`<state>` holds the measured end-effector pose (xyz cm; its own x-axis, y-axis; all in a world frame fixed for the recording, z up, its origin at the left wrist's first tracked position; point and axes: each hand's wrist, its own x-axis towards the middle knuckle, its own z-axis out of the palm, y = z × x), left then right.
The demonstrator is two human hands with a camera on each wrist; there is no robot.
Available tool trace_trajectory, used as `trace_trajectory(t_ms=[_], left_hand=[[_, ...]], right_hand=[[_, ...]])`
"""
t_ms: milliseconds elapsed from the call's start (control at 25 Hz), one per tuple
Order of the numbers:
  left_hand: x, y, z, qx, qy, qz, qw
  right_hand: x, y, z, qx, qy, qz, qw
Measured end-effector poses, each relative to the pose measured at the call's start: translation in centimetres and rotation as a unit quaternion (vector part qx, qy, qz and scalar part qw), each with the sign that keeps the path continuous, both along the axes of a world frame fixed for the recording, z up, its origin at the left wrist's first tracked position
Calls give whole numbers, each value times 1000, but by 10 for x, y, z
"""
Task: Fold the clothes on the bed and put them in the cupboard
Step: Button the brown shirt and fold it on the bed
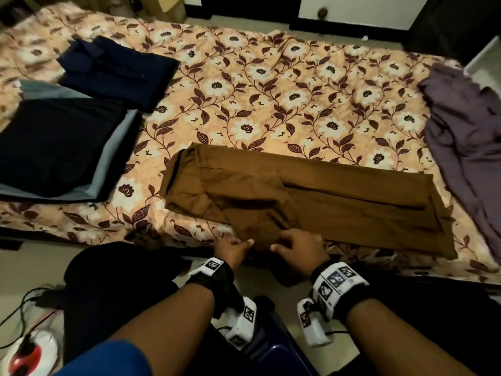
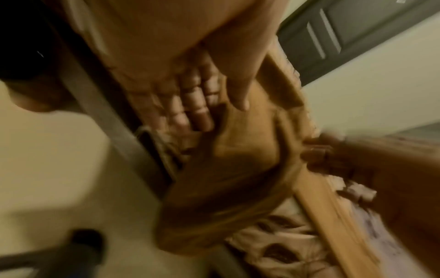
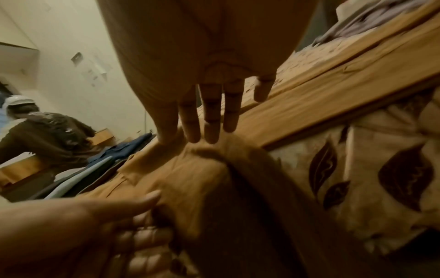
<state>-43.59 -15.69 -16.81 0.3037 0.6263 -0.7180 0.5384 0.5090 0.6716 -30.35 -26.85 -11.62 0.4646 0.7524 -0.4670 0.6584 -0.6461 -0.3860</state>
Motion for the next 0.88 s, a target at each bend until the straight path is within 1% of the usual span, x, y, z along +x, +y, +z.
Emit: trace_trajectory(t_ms=[40,80,120,200,240,280,360,440,520,560,640,720,800,880], left_hand=[[-2,-1,14,-13,3,-29,999],[-2,0,22,-33,1,-39,999],[-1,0,35,-26,0,-49,998],[4,-1,60,15,-39,-37,998],[6,-1,68,38,-48,-23,998],[7,-2,73,49,-60,-26,997],[9,-6,85,49,-96,-9,994],[10,-5,94,58,-124,27,990],[8,3,101,83,-126,40,988],[7,9,103,104,-117,43,987],[4,20,106,142,-99,48,984],[1,27,101,162,-81,31,983],[-1,28,95,157,-68,27,985],[1,32,89,196,-63,19,978]], right_hand=[[-11,-1,-2,-12,33,11,999],[-19,-2,-3,-17,67,18,997],[-24,-3,-4,-31,92,18,995],[-32,-2,-4,-53,115,-4,992],[-37,2,-1,-52,105,-21,993],[-42,6,0,-49,87,-39,994],[-50,16,2,-27,47,-79,995],[-54,23,6,13,44,-134,990],[-54,24,12,43,45,-167,984],[-52,21,14,39,31,-158,986],[-44,9,13,-11,-23,-105,994],[-28,-7,16,-58,-61,-75,994],[-5,-25,26,-89,-65,-69,991],[21,-44,47,-83,-42,-79,992]])
